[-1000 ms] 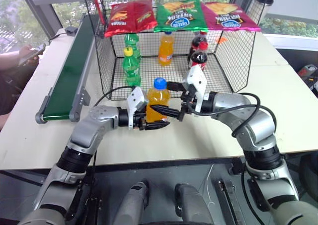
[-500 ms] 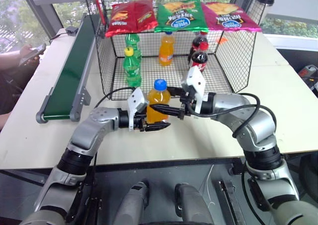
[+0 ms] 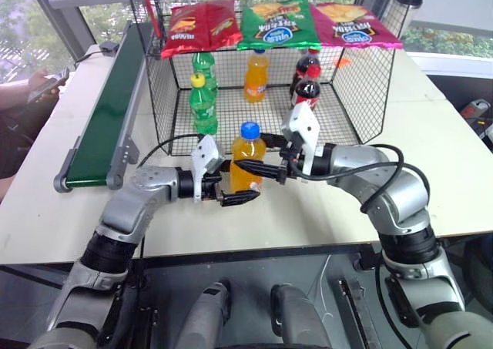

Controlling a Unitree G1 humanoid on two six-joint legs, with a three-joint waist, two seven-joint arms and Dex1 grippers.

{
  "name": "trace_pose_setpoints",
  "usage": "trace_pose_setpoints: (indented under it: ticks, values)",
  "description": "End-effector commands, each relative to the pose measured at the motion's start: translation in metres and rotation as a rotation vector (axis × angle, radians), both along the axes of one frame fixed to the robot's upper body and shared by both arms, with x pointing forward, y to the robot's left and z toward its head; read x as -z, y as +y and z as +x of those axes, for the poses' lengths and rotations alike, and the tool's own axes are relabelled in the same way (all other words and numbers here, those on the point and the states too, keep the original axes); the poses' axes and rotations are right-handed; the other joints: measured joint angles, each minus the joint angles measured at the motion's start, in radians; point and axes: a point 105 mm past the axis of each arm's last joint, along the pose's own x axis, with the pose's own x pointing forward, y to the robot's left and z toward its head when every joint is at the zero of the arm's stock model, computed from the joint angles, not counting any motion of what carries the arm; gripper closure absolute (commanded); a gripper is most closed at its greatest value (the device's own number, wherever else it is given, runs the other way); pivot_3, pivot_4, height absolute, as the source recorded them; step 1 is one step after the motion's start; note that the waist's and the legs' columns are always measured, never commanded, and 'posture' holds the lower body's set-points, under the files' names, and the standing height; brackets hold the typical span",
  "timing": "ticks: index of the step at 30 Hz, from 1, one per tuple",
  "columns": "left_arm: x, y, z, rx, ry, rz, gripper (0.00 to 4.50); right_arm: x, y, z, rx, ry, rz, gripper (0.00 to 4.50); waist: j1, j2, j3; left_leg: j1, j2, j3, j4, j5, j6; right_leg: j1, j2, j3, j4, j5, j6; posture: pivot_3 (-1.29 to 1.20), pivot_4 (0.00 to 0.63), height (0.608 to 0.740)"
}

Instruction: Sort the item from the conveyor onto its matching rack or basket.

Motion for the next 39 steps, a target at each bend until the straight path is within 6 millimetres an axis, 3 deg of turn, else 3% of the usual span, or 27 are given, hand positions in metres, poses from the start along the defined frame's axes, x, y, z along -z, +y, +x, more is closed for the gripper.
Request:
trace_pose_setpoints:
  ticks: [1, 6, 10, 15, 27, 39]
  values:
    - [-0.018, 0.020, -0.008, -0.039, -0.026, -0.027, 0.02, -0.028, -0.004, 0.012, 0.079, -0.120, 0.065, 1.93, -0.004, 0.000, 0.000, 0.000, 0.000, 0.000, 0.000, 0.000, 0.000, 0.000, 0.000, 0.000, 0.000, 0.000, 0.000, 0.00, 0.150, 0.739]
    - [-0.017, 0.043, -0.013, -0.128, -0.059, 0.022, 0.02, -0.034, -0.010, 0.033, 0.200, -0.154, 0.093, 1.93, -0.001, 0.001, 0.000, 0.000, 0.000, 0.000, 0.000, -0.001, -0.001, -0.001, 0.000, 0.000, 0.000, 0.000, 0.000, 0.00, 0.150, 0.739]
    - [-0.036, 0.070, 0.025, -0.531, -0.193, -0.146, 0.02, -0.047, -0.023, 0.069, 0.428, -0.225, 0.150, 1.93, 0.005, 0.001, 0.000, 0.000, -0.001, 0.000, 0.001, -0.001, -0.002, 0.000, 0.000, 0.000, 0.000, 0.000, 0.000, 0.00, 0.150, 0.739]
    - [-0.038, 0.072, 0.032, -0.720, -0.255, -0.217, 0.02, -0.052, -0.025, 0.089, 0.515, -0.249, 0.181, 1.93, 0.002, 0.000, 0.000, 0.000, -0.001, 0.000, 0.001, 0.000, 0.000, 0.000, 0.002, 0.000, 0.001, 0.003, 0.004, 0.00, 0.150, 0.739]
    - [-0.024, 0.055, 0.024, -0.741, -0.262, -0.202, 0.02, -0.049, -0.013, 0.124, 0.591, -0.277, 0.219, 1.93, -0.004, 0.001, 0.000, 0.001, 0.000, 0.001, 0.000, 0.001, 0.000, 0.000, 0.005, 0.001, 0.002, 0.003, 0.004, 0.00, 0.150, 0.739]
    - [-0.025, 0.050, 0.022, -0.732, -0.251, -0.216, 0.02, -0.030, -0.002, 0.147, 0.614, -0.266, 0.190, 1.93, -0.004, 0.001, 0.000, 0.002, 0.000, 0.001, 0.000, 0.001, 0.000, 0.000, 0.006, 0.002, 0.002, 0.003, 0.003, 0.00, 0.150, 0.739]
